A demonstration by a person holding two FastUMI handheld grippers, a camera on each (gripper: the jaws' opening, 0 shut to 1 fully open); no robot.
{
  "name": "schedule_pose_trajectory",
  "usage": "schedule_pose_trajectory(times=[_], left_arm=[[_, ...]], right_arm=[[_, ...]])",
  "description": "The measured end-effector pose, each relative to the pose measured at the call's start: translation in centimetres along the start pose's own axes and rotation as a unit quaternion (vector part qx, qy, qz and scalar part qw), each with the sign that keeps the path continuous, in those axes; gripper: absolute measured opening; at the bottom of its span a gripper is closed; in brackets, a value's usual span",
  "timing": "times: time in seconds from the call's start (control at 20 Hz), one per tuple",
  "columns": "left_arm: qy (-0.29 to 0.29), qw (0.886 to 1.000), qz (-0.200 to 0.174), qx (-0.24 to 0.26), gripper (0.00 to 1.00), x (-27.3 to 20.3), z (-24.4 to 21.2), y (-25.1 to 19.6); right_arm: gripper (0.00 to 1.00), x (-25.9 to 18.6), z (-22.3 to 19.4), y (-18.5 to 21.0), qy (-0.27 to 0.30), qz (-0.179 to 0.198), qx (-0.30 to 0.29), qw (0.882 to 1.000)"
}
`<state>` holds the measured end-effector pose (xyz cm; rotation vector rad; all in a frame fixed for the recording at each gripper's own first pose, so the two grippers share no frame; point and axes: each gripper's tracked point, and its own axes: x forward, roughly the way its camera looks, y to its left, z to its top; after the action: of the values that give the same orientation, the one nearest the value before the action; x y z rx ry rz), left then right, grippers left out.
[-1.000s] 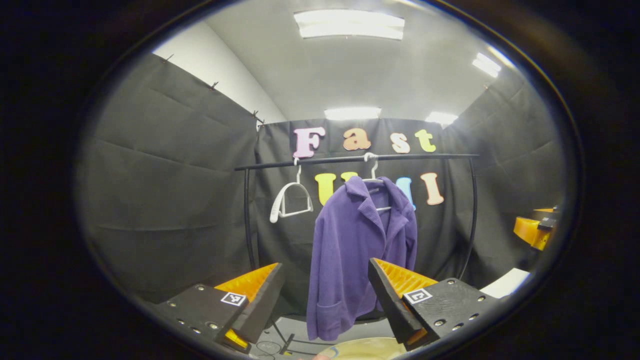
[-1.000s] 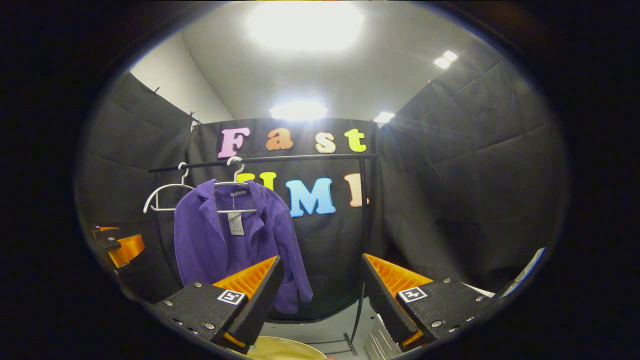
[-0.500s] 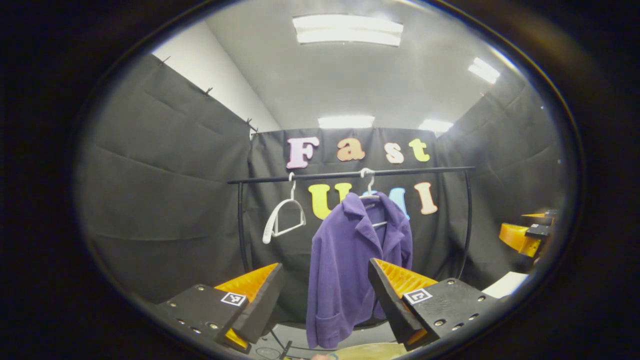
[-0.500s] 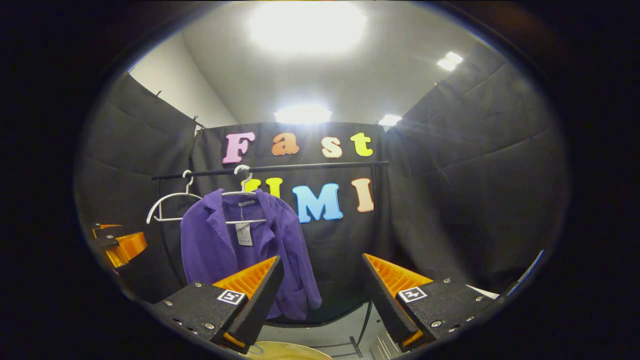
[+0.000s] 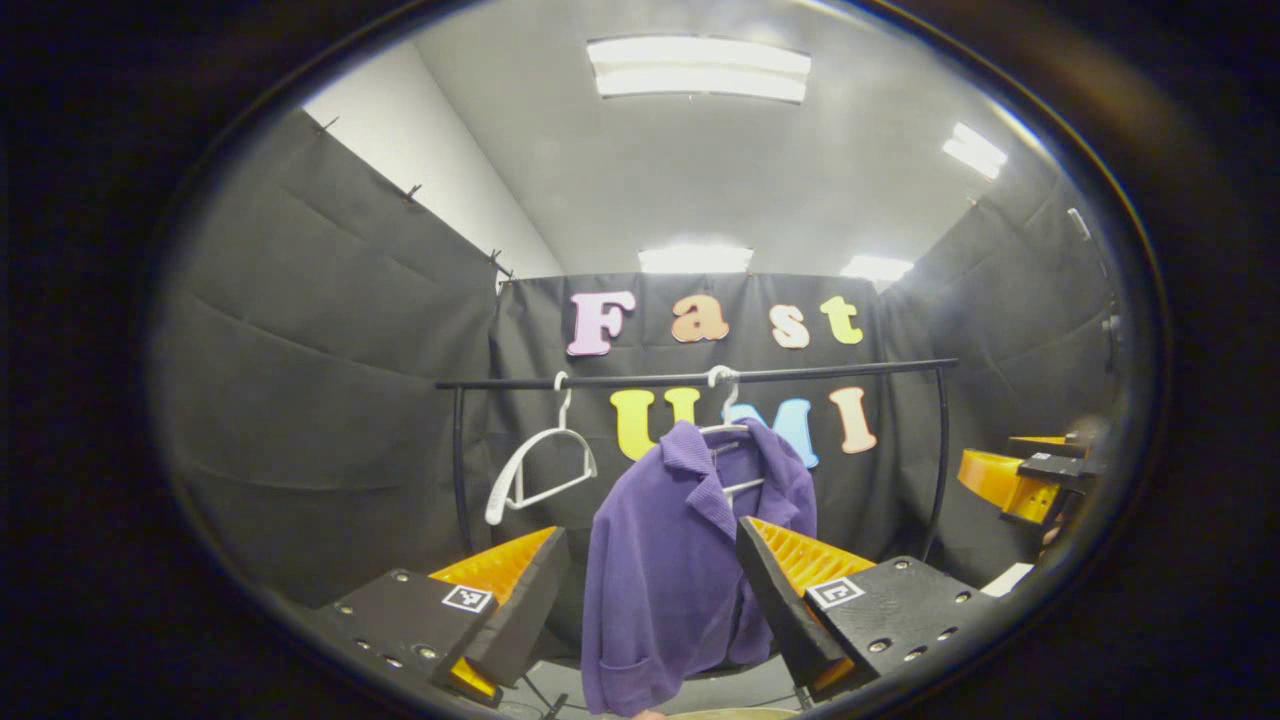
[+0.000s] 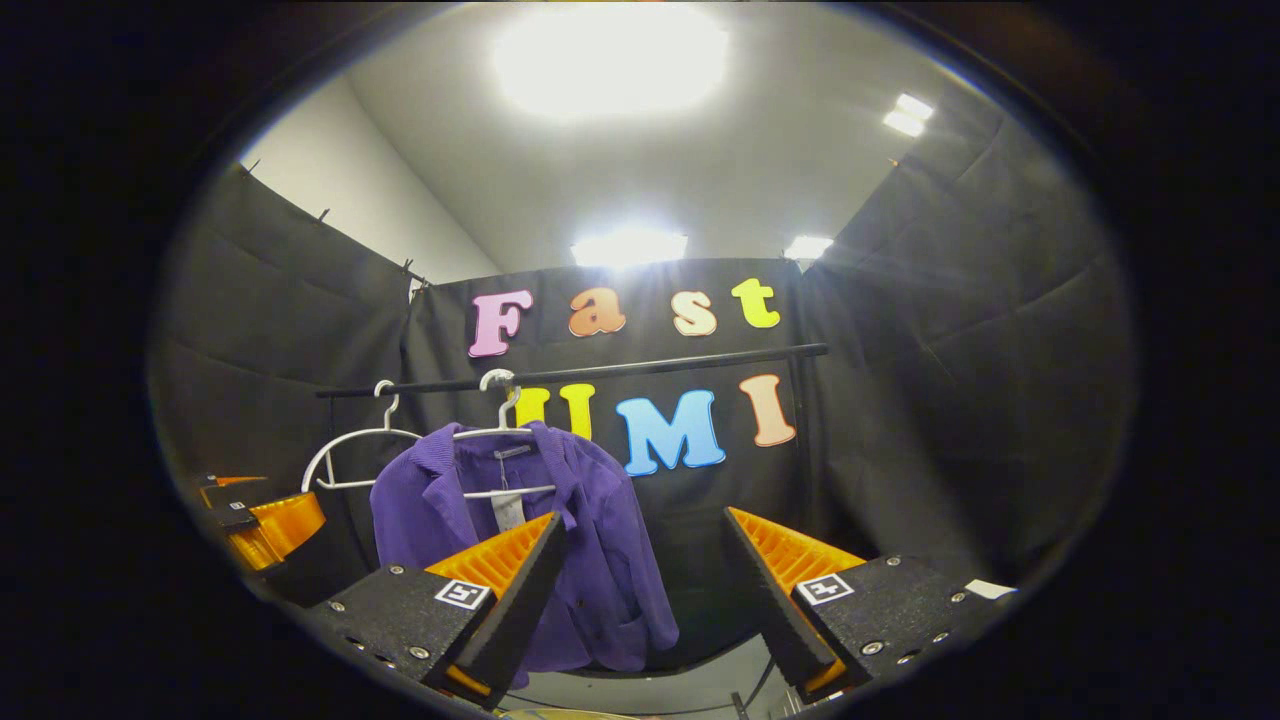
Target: Grasp the clothes on the hanger with both hands and then place them into the laundry hamper below.
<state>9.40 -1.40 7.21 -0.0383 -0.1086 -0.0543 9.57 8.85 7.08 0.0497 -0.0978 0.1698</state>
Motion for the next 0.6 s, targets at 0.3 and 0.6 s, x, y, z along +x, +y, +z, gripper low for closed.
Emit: schedule_pose_trajectory(times=[0.3, 0.6], left_arm=[[0.010, 1.000, 0.005, -0.017, 1.00, 4.4, -1.6, -3.0], [0.014, 1.000, 0.011, -0.011, 1.00, 8.7, -4.7, -5.3]], right_arm=[[0.95, 5.0, -1.5, 1.0, 0.016, 0.053, 0.031, 0.998], [0.95, 9.0, -4.3, 1.9, 0.028, 0.092, 0.028, 0.995]])
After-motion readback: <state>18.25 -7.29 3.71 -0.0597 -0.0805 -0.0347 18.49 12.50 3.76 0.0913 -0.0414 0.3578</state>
